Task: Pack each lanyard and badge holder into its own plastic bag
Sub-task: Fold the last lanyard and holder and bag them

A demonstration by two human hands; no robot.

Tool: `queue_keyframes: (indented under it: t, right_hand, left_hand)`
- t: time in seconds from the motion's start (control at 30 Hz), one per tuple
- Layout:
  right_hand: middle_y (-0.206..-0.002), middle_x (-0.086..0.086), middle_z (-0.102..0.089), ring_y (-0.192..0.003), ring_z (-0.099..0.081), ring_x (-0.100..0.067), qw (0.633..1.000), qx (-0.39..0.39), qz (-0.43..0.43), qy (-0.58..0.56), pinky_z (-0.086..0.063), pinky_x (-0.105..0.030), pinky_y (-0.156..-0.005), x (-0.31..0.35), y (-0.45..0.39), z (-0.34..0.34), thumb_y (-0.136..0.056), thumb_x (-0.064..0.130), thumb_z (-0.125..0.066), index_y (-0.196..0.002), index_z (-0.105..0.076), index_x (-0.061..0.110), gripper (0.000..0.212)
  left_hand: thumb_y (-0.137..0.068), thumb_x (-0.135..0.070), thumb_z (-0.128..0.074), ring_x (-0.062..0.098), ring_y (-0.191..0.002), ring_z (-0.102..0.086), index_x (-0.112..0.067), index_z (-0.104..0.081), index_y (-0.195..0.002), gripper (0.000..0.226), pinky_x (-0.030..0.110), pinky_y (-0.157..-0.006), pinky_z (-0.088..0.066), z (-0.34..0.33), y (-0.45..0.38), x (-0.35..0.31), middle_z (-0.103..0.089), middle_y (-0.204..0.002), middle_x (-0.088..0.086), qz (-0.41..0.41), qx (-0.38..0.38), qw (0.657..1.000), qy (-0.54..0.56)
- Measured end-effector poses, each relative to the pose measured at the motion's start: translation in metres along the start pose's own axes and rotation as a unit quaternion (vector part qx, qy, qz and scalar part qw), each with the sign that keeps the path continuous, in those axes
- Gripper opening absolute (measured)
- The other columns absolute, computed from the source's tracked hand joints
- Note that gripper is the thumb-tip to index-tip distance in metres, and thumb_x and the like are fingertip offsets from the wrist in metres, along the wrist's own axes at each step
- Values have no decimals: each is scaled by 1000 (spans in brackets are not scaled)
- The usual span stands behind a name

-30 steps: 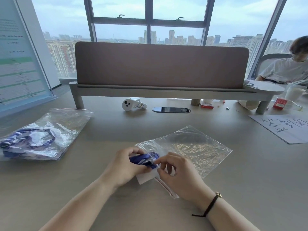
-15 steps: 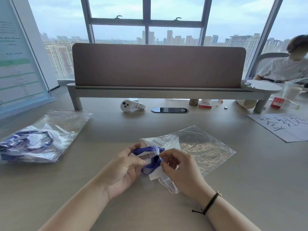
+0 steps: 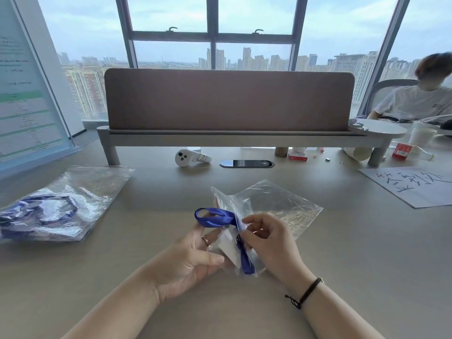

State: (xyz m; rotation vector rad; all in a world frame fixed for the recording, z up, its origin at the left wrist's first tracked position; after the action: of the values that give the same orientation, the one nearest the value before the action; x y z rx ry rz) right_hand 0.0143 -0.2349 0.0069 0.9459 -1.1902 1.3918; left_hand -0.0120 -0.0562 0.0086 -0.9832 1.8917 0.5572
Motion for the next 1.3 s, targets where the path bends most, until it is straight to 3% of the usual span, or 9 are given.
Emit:
queue_keyframes:
  t: [0.17,0.4,0.57,0.7,0.83,0.97,1.1,1.17,1.3]
  right_hand:
    - [-67,3,-71,-59,-63,-8,999,-10,-3,-31,-54,-25,-62,1,0,2,-80,-1,-74,-84,-72,22,23]
    - [-62,8,-63,-56,-55,-6,997,37,52,44,-49,-27,-59,8,2,-11,-76,8,-76,-82,-73,28,21]
    - [-60,9,-61,-54,-52,-4,991,72,72,86,-46,-26,-59,31,1,-25,-80,17,-74,-90,-75,26,13]
    - [-63,1,-72,-57,-65,-13,983,127,96,88,-53,-29,-61,62,3,-28,-90,15,-60,-91,-74,30,20]
    - [-63,4,-65,-56,-58,-10,990,98,84,57,-48,-27,-59,76,-4,-22,-91,6,-60,-99,-75,30,30]
    - [-58,17,-54,-50,-45,-1,988,32,104,112,-40,-22,-59,95,-10,-2,-85,19,-72,-99,-73,28,17]
    - [-111,13,-49,-104,-48,-6,965,-76,138,211,-41,-28,-93,122,-17,27,-75,35,-79,-123,-54,33,54]
    - [-124,7,-53,-115,-50,-11,986,-7,90,141,-42,-30,-97,130,-20,31,-75,32,-82,-130,-49,29,64]
    - [-108,-15,-73,-86,-65,-18,995,98,4,-26,-45,-29,-71,142,-17,39,-79,14,-81,-124,-54,18,52]
  left_hand:
    - [-90,11,-58,40,-134,-49,-3,-54,-139,51,44,-113,-41,-3,-2,-1,-50,-143,29,-1,-8,1000,-1]
    - [-70,-14,-75,21,-76,-75,-7,-78,-82,15,27,-64,-59,-1,-5,-5,-76,-92,17,14,-243,967,-69]
    - [-75,-25,-75,23,-77,-71,-2,-74,-96,31,36,-78,-57,-6,-9,-17,-76,-94,19,-8,-292,952,-95]
    - [-92,-26,-65,20,-59,-63,-3,-77,-99,27,33,-62,-52,-23,-7,-33,-71,-75,12,-28,-268,957,-105]
    - [-93,-14,-66,19,-60,-57,-7,-79,-98,15,36,-71,-53,-33,-4,-57,-63,-66,7,-40,-244,947,-205]
    - [-90,-7,-70,10,-56,-62,-7,-77,-96,9,22,-55,-52,-37,-1,-90,-73,-75,5,-59,-277,897,-340]
    - [-87,-9,-74,-2,-58,-62,-16,-80,-89,9,10,-55,-47,-49,2,-125,-76,-76,-2,-92,-276,812,-506]
    - [-86,-8,-76,-2,-55,-60,-17,-81,-89,11,10,-54,-45,-58,4,-138,-75,-72,-5,-101,-254,792,-546]
    - [-83,-9,-79,10,-62,-62,-20,-80,-91,13,15,-59,-51,-67,8,-157,-77,-79,-1,-95,-229,775,-582]
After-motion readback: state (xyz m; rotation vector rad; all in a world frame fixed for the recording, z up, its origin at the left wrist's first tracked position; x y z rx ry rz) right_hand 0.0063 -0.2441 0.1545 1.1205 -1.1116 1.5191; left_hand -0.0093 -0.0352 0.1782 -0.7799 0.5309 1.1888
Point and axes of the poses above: each hand's wrist, its own y-axis away from the middle knuckle, its own z-axis out of the back of the hand, x = y × z, the point moved 3 cm from there along -y, towards the middle knuckle
